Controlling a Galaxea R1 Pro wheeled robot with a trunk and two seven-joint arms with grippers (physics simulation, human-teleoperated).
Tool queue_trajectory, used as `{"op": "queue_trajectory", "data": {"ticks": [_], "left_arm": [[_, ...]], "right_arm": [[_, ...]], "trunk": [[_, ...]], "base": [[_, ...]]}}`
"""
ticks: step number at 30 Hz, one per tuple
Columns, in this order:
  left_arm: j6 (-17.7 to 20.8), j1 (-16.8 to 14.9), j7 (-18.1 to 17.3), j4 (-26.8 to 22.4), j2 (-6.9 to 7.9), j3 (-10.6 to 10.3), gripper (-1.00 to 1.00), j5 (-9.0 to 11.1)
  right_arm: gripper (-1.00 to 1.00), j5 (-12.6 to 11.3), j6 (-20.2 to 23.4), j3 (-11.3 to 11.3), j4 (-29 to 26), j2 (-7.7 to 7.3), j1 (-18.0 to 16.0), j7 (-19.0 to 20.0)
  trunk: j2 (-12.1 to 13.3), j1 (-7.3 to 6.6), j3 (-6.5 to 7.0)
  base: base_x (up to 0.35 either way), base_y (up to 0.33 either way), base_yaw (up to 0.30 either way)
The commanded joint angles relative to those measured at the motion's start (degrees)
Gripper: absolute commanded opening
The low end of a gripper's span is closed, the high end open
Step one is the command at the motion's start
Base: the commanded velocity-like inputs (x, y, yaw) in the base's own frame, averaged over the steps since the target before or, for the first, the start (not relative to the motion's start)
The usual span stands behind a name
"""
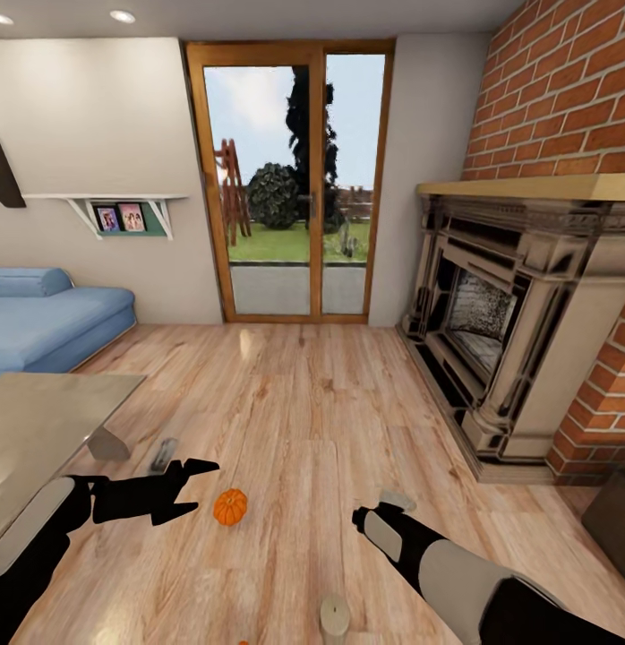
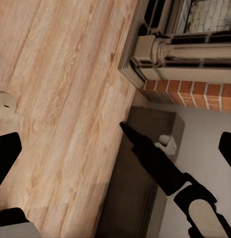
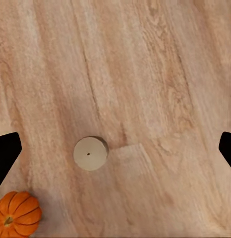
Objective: Place each of the two pumpkins and all three candles from the living room inside a cabinet in the living room (use any cabinet), then make sure every cabinet is closed, and position the cauldron so it is next to a table in the living room.
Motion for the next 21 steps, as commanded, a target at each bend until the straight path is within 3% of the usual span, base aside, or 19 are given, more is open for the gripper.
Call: {"op": "queue_trajectory", "data": {"ticks": [1,9,15,21], "left_arm": [[-0.02,-0.05,0.56,-0.04,0.04,-0.11,1.0,0.63],[0.01,-0.05,0.56,-0.51,-0.02,-0.64,1.0,0.81],[-0.02,-0.05,0.56,-0.62,0.04,-1.82,1.0,2.9],[-0.03,-0.05,0.56,-0.65,0.06,-2.5,1.0,3.32]], "right_arm": [[1.0,-0.14,-0.13,0.41,0.72,-0.01,-0.04,0.66],[1.0,-0.05,-1.54,0.42,2.09,-0.04,0.05,3.35],[1.0,-0.04,-3.22,0.42,2.02,-0.08,0.14,3.48],[1.0,-0.03,-3.49,0.42,2.02,-0.37,0.19,5.66]], "trunk": [[-0.45,0.22,-0.24],[-3.66,1.98,-1.68],[-6.06,3.3,-2.76],[-8.47,4.61,-3.83]], "base": [[0.0,0.0,0.0],[0.0,0.0,0.0],[0.0,0.0,0.0],[0.0,0.0,0.0]]}}
